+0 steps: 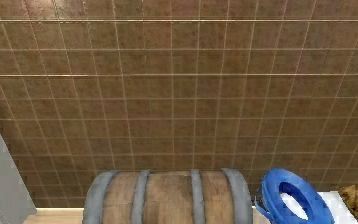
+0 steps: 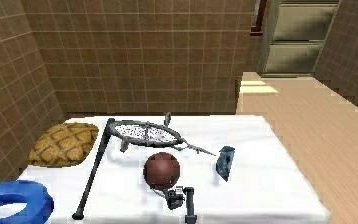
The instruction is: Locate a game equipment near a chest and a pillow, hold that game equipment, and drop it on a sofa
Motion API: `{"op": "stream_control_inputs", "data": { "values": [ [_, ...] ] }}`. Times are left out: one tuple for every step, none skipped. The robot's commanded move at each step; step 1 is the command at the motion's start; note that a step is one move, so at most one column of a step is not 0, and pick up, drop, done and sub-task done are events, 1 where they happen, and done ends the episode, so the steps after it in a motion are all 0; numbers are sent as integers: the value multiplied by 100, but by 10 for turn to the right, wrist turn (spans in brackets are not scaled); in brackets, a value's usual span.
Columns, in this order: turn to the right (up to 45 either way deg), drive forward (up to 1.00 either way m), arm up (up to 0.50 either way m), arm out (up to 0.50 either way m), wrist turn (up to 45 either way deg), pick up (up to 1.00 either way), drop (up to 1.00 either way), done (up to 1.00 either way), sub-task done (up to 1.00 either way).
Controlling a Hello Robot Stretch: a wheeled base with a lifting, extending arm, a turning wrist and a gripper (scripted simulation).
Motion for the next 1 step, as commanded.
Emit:
{"op": "stream_control_inputs", "data": {
  "values": [
    [0, 0, 10, 0, 0, 0, 0, 0, 0]
  ]
}}
